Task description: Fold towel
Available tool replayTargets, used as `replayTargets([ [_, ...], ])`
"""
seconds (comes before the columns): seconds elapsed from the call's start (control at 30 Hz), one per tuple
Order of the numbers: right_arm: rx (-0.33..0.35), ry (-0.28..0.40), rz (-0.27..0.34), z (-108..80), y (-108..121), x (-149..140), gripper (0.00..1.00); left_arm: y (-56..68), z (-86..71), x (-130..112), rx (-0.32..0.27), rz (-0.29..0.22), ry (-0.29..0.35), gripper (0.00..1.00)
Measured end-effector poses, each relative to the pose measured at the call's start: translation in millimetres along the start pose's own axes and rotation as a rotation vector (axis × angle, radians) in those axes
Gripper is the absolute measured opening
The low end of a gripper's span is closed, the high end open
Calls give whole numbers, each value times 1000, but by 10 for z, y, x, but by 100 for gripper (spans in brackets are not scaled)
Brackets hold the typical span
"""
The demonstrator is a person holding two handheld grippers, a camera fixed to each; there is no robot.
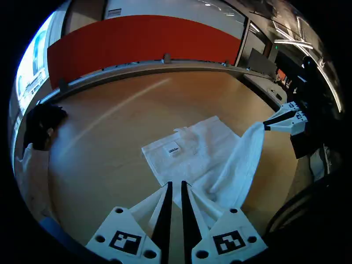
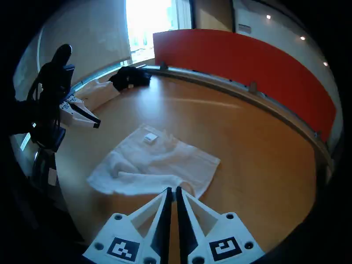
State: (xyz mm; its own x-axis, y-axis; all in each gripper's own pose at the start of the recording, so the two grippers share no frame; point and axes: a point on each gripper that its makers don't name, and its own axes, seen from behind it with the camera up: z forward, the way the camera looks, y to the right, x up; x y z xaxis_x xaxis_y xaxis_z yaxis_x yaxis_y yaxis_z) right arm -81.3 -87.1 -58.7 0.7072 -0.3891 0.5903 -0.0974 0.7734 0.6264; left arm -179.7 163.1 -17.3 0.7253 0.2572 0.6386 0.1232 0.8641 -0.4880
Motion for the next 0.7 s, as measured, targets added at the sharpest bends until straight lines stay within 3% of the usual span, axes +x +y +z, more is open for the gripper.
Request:
replayTargets([
  [0.37, 3, -2, 12, 36, 37, 13, 8, 90, -8, 14, -38, 26, 5, 14],
  [0.5, 2, -2, 5, 32, 37, 15, 8, 122, -14, -71, -34, 48, -11, 31],
  [0.63, 3, -3, 1, 30, 31, 12, 8, 247, -21, -212, -60, 72, -29, 64],
  [0.7, 3, -3, -1, 30, 29, 8, 8, 324, -19, -297, -73, 81, -38, 66],
])
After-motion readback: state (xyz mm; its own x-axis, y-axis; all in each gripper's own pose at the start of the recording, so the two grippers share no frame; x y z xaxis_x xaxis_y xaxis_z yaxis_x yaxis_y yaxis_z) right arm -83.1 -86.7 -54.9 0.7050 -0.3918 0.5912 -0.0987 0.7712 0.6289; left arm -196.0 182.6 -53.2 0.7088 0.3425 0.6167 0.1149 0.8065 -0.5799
